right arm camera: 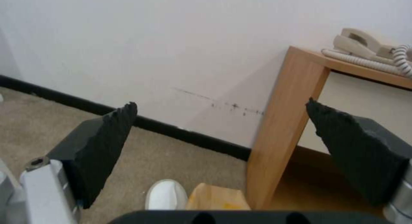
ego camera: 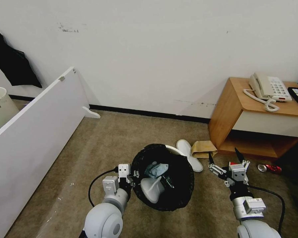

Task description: Pick up the trash bin, then pick up the garbage from the floor and place it into the trash bin.

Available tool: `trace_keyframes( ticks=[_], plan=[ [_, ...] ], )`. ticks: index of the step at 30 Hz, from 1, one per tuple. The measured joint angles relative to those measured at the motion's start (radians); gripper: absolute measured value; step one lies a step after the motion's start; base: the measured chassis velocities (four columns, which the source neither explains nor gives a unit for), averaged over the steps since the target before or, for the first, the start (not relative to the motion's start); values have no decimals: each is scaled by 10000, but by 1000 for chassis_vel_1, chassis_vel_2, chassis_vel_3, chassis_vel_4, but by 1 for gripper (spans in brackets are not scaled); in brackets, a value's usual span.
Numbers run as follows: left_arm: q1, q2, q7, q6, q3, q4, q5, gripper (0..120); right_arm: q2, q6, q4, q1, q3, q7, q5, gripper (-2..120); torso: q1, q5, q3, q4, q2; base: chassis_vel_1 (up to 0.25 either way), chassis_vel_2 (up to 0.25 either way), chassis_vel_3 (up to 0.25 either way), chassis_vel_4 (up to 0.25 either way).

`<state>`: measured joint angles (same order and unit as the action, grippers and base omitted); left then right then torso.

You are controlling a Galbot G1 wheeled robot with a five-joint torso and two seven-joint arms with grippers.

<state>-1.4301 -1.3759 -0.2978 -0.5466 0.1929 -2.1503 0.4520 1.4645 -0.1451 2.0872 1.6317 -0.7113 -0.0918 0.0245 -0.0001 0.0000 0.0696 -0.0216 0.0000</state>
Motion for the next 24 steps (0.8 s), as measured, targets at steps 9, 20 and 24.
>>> trace_keyframes(
  ticks=[9,20,24],
  plan=[
    [35,-22,-3,0,-1,27,12,2,-59,37,-6,-38,-46,15,-70,100,0,0,0,-1,0,-2,5,4,-7],
    [26,-81,-17,-1,7,61,0,2,-81,43,-44,-41,-47,18,-73,100,0,0,0,0,1,0,0,0,0],
    [29,-83,-17,-1,13,68,-2,2,-85,49,-53,-49,-47,18,-73,100,0,0,0,0,0,0,0,0,0]
  ],
)
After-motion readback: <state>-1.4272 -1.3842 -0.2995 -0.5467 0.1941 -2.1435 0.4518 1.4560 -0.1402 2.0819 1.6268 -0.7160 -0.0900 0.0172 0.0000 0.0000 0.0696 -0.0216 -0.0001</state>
